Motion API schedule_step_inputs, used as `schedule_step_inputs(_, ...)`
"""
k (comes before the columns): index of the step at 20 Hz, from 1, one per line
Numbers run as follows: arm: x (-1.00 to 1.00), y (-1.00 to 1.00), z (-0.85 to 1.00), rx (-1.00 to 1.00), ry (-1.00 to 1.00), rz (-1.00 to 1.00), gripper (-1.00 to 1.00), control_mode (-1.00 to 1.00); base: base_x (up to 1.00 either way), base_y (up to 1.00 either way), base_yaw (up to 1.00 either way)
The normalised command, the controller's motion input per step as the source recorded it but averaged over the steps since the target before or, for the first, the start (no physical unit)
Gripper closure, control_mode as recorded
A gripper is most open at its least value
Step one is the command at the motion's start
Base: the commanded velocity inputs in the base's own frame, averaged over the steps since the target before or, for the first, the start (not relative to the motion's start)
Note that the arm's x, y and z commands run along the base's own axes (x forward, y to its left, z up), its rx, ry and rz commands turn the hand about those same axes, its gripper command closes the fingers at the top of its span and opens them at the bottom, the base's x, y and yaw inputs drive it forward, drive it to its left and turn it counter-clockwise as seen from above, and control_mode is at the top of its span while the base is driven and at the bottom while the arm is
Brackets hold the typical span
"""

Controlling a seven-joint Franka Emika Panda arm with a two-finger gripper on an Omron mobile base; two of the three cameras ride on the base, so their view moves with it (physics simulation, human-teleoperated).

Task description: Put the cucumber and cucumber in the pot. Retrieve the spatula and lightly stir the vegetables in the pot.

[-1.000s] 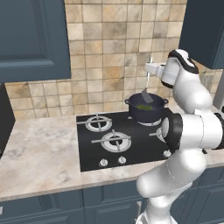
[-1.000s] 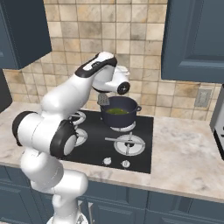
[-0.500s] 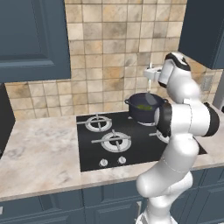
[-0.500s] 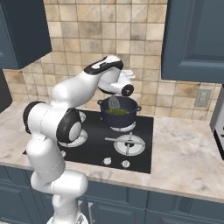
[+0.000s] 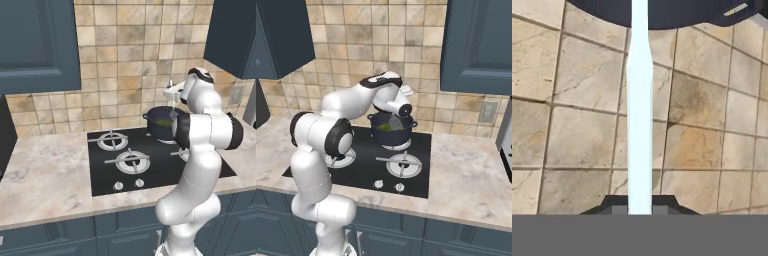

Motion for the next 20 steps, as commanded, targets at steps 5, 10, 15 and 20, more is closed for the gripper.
schedule_step_inputs(5, 0.4, -0.02, -0.29, -0.01, 0.0, 0.0, 1.0, -1.0, 0.0, 0.0, 0.0)
schedule_step_inputs(10, 0.36, 0.0, -0.33, 0.0, 0.0, 0.0, 1.0, -1.0, 0.0, 0.0, 0.0)
schedule_step_inputs(15, 0.35, 0.0, -0.37, 0.0, 0.0, 0.0, 1.0, -1.0, 0.0, 0.0, 0.0)
schedule_step_inputs(20, 0.42, 0.0, -0.3, 0.0, 0.0, 0.0, 1.0, -1.0, 0.0, 0.0, 0.0)
